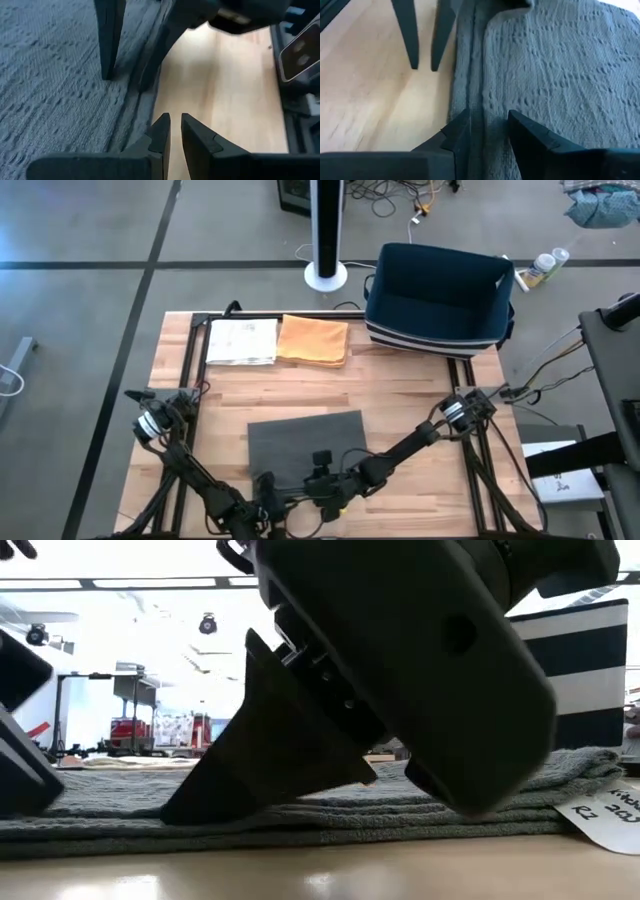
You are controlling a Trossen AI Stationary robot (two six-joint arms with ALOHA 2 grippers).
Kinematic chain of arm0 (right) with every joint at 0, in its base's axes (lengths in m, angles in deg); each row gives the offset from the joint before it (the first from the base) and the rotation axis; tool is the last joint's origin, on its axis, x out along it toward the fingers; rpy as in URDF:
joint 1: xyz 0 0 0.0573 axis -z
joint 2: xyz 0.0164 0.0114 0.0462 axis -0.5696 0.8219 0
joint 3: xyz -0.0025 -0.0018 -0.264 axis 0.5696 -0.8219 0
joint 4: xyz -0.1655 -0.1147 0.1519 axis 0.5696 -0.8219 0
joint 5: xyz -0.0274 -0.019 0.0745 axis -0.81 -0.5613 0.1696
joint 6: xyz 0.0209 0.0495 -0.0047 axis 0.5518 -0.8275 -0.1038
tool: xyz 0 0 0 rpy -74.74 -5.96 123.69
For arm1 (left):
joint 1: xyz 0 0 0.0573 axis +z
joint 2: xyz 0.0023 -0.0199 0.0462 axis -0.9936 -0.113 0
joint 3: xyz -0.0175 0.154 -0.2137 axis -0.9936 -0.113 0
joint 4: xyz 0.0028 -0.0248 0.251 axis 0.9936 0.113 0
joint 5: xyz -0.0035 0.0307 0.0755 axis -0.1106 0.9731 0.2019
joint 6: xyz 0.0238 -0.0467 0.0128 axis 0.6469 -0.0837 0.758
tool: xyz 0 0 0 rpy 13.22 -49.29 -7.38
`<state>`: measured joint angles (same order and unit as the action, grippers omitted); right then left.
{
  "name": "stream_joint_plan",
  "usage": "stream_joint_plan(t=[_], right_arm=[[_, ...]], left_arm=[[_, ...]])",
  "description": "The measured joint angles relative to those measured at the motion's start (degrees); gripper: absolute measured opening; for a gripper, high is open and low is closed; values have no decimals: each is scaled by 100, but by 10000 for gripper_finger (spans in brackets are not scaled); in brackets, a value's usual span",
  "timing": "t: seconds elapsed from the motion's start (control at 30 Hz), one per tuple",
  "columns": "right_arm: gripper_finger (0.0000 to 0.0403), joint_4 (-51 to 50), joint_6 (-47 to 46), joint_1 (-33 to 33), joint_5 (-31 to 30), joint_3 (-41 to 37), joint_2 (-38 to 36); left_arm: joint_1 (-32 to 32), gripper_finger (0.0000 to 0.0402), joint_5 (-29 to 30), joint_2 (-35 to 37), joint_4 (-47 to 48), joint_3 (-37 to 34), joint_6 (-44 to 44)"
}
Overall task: Fold towel
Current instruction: Fold the black towel
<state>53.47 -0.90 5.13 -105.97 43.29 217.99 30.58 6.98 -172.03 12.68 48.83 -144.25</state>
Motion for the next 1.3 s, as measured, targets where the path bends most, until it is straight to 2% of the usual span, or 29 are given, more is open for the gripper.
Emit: stream_joint_plan(t=[0.27,0.57,0.67,1.03,1.3], right_arm=[[104,50,-3,56,108,-33,-7],[85,452,-306,39,133,-53,92],[94,777,-355,36,120,-51,92],[159,780,-199,71,100,-164,94],[159,896,-320,73,96,-384,90]], left_arm=[[2,36,-326,-2,348,-56,-387],[26,52,-353,4,412,-112,-570],[37,57,-374,4,412,-121,-598],[51,61,-442,11,422,-128,-573],[60,70,-472,11,421,-130,-553]])
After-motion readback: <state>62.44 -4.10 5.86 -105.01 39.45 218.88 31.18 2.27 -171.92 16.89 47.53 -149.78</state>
